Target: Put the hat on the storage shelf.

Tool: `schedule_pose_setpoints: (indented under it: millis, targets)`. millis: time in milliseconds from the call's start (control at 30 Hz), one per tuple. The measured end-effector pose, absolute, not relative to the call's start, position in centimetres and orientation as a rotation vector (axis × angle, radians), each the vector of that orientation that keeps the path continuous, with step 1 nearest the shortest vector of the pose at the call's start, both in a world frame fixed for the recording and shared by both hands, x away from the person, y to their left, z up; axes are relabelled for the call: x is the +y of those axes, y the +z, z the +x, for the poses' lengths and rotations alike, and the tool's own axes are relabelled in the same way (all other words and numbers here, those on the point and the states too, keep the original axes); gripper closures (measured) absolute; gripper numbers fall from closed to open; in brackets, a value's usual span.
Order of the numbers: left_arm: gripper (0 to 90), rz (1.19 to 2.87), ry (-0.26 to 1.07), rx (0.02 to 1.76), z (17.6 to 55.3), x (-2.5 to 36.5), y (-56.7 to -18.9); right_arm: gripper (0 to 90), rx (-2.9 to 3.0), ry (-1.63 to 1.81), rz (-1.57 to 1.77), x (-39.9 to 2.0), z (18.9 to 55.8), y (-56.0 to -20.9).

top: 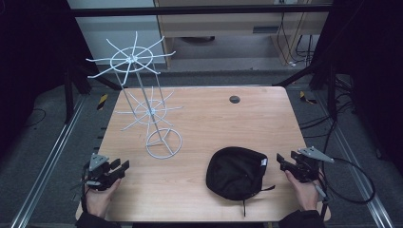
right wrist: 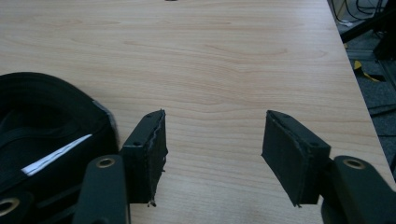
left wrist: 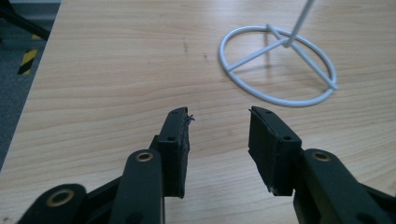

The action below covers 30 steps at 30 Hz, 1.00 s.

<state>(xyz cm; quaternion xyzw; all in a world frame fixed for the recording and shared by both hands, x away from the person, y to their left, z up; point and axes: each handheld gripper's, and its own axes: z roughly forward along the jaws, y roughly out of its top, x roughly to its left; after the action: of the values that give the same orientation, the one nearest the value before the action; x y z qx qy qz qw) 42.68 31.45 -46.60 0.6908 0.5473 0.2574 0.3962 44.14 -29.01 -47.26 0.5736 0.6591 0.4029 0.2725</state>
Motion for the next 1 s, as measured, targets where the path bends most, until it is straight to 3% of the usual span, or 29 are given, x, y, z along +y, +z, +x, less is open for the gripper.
schedule_pose_setpoints:
  millis: [200,1000]
  targets:
    - [59.6,1.784,0.631,1.349,42.2,29.7,-46.3,45.5,1.799,1.121,1.497,-28.5,43.6,-46.5]
    - [50.6,1.931,0.562,1.119,42.6,20.3,-44.6,41.2,1.947,1.191,1.356,-25.1,43.1,-43.4]
